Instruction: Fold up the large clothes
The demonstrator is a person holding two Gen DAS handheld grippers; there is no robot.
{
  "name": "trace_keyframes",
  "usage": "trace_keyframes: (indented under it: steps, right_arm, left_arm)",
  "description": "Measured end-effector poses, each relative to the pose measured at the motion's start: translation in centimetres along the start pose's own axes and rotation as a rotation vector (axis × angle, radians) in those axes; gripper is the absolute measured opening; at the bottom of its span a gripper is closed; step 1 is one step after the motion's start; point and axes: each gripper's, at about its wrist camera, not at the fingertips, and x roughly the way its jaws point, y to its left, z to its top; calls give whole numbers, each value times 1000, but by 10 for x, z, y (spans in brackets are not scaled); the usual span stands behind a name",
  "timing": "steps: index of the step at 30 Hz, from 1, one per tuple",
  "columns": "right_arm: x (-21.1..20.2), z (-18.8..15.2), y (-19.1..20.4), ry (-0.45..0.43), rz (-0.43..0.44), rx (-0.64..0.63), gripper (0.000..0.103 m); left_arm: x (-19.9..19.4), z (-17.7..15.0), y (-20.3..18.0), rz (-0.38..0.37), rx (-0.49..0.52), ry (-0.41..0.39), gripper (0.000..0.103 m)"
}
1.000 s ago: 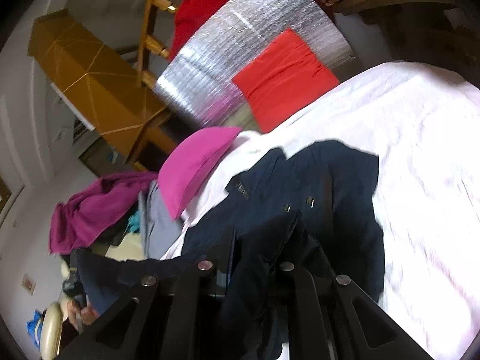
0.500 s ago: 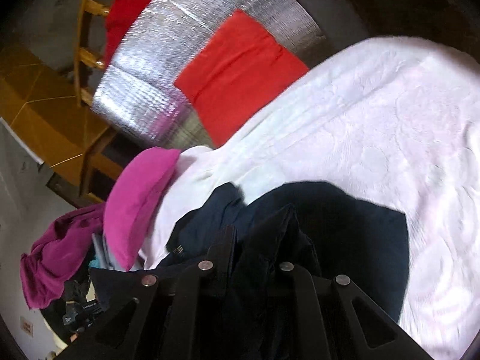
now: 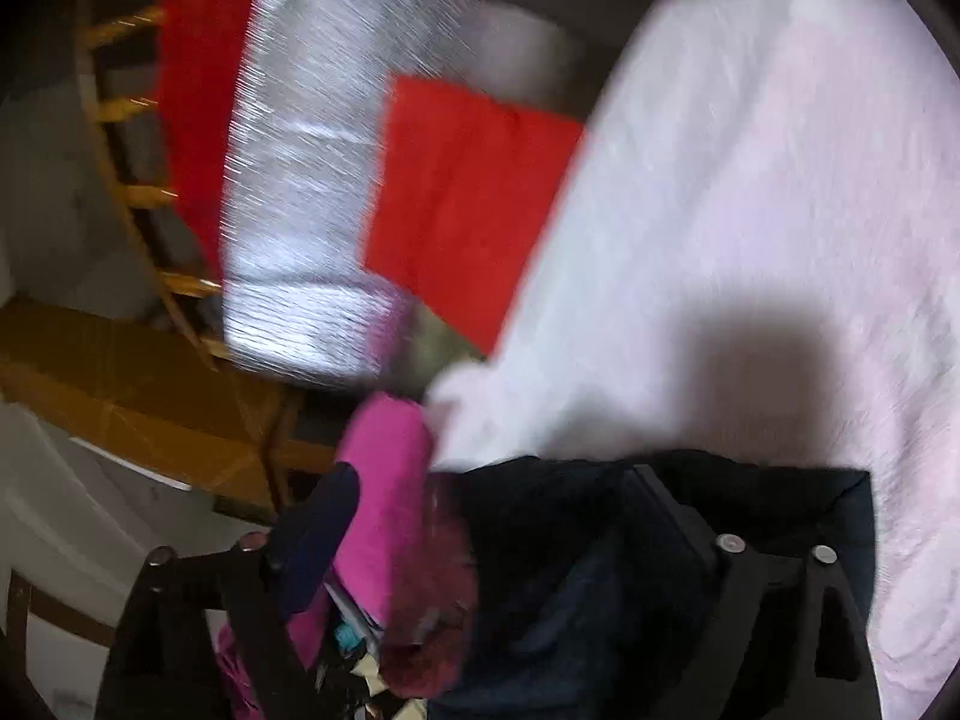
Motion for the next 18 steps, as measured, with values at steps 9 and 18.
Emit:
trace_keyframes:
  steps: [9, 18]
  right_arm:
    - [-71, -90, 46, 104, -91, -265, 92]
    - [-91, -180, 52, 195, -176, -415, 92]
  left_arm:
    - [-78, -120, -27, 169, 173, -56, 89]
    - [-101, -192, -34, 500, 454, -210, 89]
